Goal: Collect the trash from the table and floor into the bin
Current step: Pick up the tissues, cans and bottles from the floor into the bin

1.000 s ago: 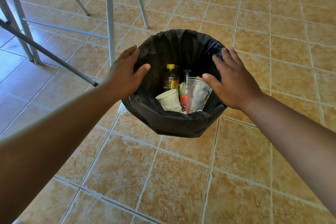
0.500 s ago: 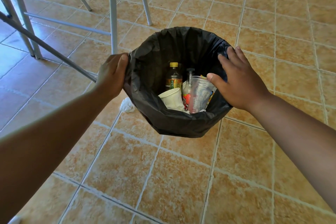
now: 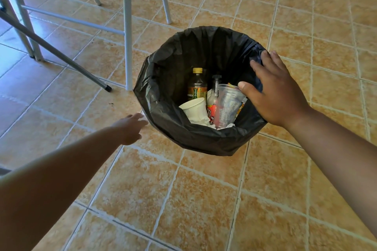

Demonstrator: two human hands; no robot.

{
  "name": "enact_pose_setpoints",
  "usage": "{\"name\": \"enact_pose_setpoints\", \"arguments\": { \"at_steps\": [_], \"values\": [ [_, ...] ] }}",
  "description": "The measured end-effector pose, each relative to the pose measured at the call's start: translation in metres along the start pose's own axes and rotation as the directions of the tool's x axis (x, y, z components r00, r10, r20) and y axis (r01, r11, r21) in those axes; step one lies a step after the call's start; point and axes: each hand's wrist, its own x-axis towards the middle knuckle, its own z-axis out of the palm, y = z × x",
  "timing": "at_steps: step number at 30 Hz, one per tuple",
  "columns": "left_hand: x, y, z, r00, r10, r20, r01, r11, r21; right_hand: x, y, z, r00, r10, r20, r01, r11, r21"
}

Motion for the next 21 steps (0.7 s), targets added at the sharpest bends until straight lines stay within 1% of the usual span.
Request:
{"name": "enact_pose_setpoints", "arguments": {
  "at_steps": [2, 3, 7, 9, 10, 11, 12, 13, 14, 15, 16, 17, 18, 20, 21],
  "values": [
    [-0.002, -0.002, 0.001, 0.996, -0.038, -0.083, 0.034, 0.998, -0.055, 0.000, 0.000, 0.000, 1.000, 0.003, 0.001, -0.003, 1.000, 0.003],
    [-0.003, -0.003, 0.001, 0.995, -0.050, -0.088, 0.044, 0.997, -0.067, 0.001, 0.000, 0.000, 1.000, 0.004, 0.003, -0.004, 1.000, 0.004],
    [-0.010, -0.005, 0.009, 0.992, -0.121, -0.034, 0.116, 0.985, -0.128, 0.001, -0.001, 0.000, 1.000, 0.005, 0.005, -0.005, 1.000, 0.006],
    [-0.009, -0.008, 0.010, 0.990, -0.132, -0.045, 0.126, 0.985, -0.115, 0.002, 0.000, 0.000, 1.000, 0.002, 0.001, -0.002, 1.000, 0.009],
    [-0.008, -0.011, 0.006, 0.987, -0.146, -0.068, 0.136, 0.982, -0.132, 0.001, 0.000, -0.001, 1.000, 0.000, 0.000, 0.000, 1.000, 0.009],
    [-0.007, -0.015, -0.001, 0.979, -0.175, -0.103, 0.155, 0.971, -0.181, 0.001, -0.001, 0.000, 1.000, 0.000, 0.002, 0.000, 1.000, 0.008],
    [-0.005, -0.019, -0.010, 0.963, -0.211, -0.168, 0.164, 0.953, -0.253, 0.001, -0.001, 0.000, 1.000, 0.001, 0.004, -0.001, 1.000, 0.008],
    [-0.004, -0.022, -0.020, 0.931, -0.249, -0.265, 0.154, 0.931, -0.332, 0.001, -0.001, 0.000, 1.000, 0.001, 0.006, -0.001, 1.000, 0.009],
    [-0.005, -0.023, -0.033, 0.877, -0.307, -0.369, 0.134, 0.895, -0.426, 0.001, -0.001, 0.000, 1.000, 0.000, 0.006, 0.000, 1.000, 0.011],
    [-0.007, -0.023, -0.048, 0.800, -0.388, -0.458, 0.108, 0.843, -0.526, 0.001, 0.000, 0.000, 1.000, 0.000, 0.005, 0.000, 1.000, 0.012],
    [-0.010, -0.021, -0.064, 0.713, -0.479, -0.512, 0.088, 0.786, -0.612, 0.001, 0.000, 0.001, 1.000, -0.001, 0.003, 0.001, 1.000, 0.013],
    [-0.013, -0.017, -0.081, 0.635, -0.558, -0.534, 0.067, 0.729, -0.681, 0.001, 0.000, 0.001, 1.000, -0.001, 0.002, 0.001, 1.000, 0.012],
    [-0.017, -0.012, -0.100, 0.573, -0.619, -0.537, 0.029, 0.670, -0.742, 0.001, 0.000, 0.000, 1.000, -0.001, 0.001, 0.001, 1.000, 0.011],
    [-0.027, -0.001, -0.139, 0.498, -0.691, -0.524, -0.126, 0.540, -0.832, 0.001, 0.000, 0.000, 1.000, 0.001, 0.007, -0.001, 1.000, 0.011],
    [-0.033, 0.005, -0.157, 0.459, -0.707, -0.538, -0.218, 0.497, -0.840, 0.001, 0.000, 0.000, 1.000, 0.001, 0.011, -0.001, 1.000, 0.012]
  ]
}}
